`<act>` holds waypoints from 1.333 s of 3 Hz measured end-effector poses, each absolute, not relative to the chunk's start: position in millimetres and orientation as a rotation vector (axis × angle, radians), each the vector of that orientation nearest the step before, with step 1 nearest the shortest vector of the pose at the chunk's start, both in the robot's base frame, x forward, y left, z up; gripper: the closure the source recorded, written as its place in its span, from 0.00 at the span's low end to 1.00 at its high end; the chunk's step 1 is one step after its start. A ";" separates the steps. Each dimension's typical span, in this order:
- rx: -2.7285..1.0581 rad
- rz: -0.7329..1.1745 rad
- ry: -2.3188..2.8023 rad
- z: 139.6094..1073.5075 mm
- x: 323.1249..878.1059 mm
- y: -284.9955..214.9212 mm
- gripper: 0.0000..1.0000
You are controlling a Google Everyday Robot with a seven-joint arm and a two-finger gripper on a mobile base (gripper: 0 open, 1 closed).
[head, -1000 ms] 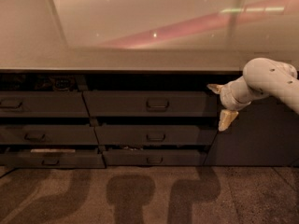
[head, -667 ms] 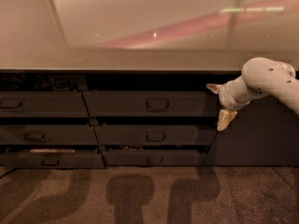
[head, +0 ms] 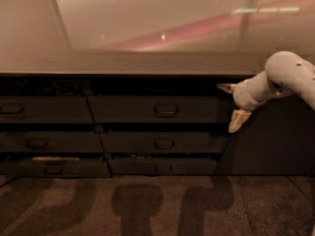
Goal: Open top drawer
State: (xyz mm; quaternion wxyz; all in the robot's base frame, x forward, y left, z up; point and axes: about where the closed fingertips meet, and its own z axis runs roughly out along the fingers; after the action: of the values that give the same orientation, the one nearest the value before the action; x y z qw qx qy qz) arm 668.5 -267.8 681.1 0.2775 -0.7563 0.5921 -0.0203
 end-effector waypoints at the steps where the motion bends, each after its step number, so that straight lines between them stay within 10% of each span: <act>1: -2.029 -0.061 1.593 682.0 669.2 -268.4 0.00; 4: -2.068 -0.099 1.808 641.6 697.6 -286.0 0.00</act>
Offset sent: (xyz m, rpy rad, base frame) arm 0.0050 0.0009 -0.0033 -0.0675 0.0170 -0.0466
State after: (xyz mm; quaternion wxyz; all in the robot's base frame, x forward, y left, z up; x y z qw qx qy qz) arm 697.6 -286.0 641.6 0.1951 -0.7380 0.6451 -0.0353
